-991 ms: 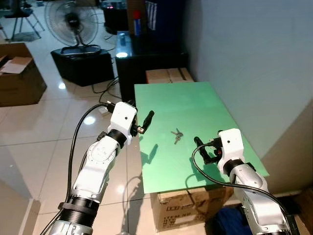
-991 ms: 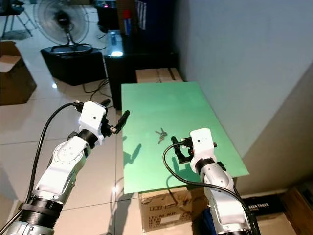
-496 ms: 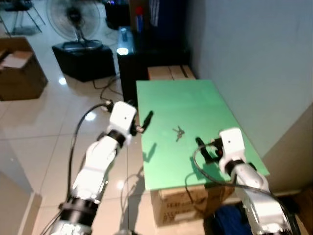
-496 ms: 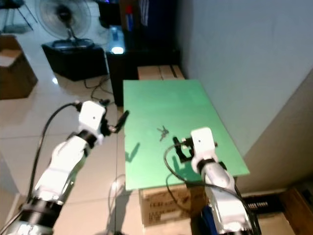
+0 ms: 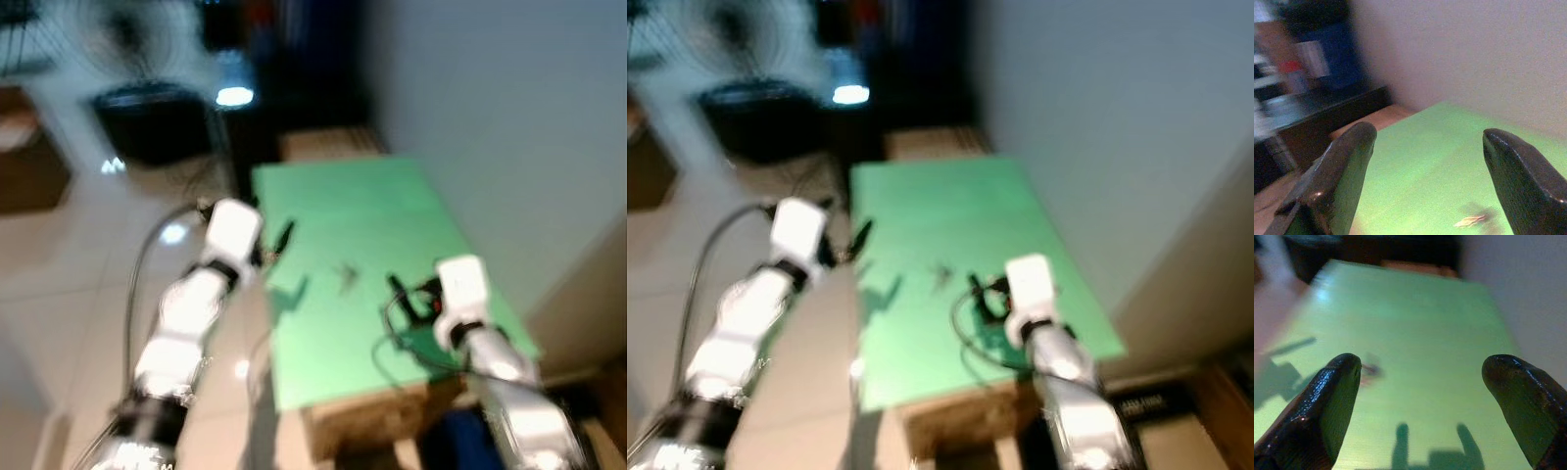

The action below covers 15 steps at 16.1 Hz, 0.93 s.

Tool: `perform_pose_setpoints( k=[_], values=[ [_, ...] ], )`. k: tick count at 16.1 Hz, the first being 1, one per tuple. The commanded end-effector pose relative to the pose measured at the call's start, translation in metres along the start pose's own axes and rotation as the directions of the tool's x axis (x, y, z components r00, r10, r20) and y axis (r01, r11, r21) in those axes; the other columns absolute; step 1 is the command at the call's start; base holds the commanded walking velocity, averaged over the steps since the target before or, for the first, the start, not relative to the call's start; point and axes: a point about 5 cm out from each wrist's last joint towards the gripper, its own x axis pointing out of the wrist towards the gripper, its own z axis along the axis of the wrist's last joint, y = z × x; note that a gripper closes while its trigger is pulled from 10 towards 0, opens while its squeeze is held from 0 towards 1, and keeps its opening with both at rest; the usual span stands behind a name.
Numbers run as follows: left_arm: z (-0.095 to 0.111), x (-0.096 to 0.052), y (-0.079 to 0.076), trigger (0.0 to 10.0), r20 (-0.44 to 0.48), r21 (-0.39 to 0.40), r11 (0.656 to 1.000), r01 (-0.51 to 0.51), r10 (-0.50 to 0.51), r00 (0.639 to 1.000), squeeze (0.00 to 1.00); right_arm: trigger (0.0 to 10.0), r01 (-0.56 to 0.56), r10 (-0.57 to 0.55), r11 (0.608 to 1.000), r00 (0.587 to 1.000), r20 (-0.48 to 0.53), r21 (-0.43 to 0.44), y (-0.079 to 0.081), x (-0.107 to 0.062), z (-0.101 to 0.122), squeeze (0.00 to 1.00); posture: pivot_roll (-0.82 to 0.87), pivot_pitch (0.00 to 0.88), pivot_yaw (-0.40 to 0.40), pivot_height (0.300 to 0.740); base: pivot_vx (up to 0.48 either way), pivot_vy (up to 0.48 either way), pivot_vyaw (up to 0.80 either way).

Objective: Hang keys on a hook

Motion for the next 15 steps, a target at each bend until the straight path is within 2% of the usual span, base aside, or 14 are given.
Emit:
perform_pose_setpoints(
  k=[1, 10, 11, 12, 13, 15],
  values=[
    [0.0, -0.004, 0.007, 10.0, -0.01, 0.024, 1.0, -0.011, 0.011, 1.0, 0.0, 10.0, -0.008, 0.008, 1.0, 1.0, 0.024, 0.001, 0.003, 0.003, 0.007, 0.0, -0.14, 0.0, 0.032, 0.74, 0.0, 0.0, 0.0],
    [-0.001, -0.003, 0.008, 10.0, -0.019, 0.026, 0.999, -0.02, 0.02, 1.0, 0.0, 10.0, -0.009, 0.009, 1.0, 1.0, 0.023, 0.007, 0.004, 0.004, 0.005, 0.0, -0.14, 0.0, 0.026, 0.74, 0.0, 0.0, 0.0],
    [-0.002, -0.003, 0.007, 10.0, -0.022, 0.024, 1.0, -0.014, 0.014, 1.0, 0.0, 10.0, -0.055, 0.055, 0.998, 0.998, 0.019, 0.031, 0.007, 0.007, 0.004, 0.0, -0.14, 0.0, 0.026, 0.74, 0.0, 0.0, 0.0],
    [-0.002, -0.004, 0.007, 10.0, -0.029, 0.024, 1.0, -0.005, 0.005, 1.0, 0.0, 10.0, -0.078, 0.078, 0.996, 0.997, 0.008, 0.03, 0.009, 0.011, 0.003, 0.88, -0.15, 0.007, 0.03, 0.74, 0.0, 0.0, 0.0],
    [-0.003, -0.005, 0.007, 10.0, -0.038, 0.026, 1.0, 0.0, 0.001, 0.999, 0.0, 10.0, -0.095, 0.096, 0.995, 0.995, -0.01, 0.034, 0.009, 0.016, 0.001, 1.0, -0.15, 0.017, 0.035, 0.74, 0.0, 0.0, 0.0],
    [-0.004, -0.007, 0.008, 10.0, -0.049, 0.037, 0.999, 0.003, -0.002, 0.999, 0.0, 10.0, -0.145, 0.146, 0.989, 0.988, -0.044, 0.017, 0.008, 0.029, -0.002, 1.0, -0.13, 0.057, 0.049, 0.74, 0.0, 0.0, 0.0]
  ],
)
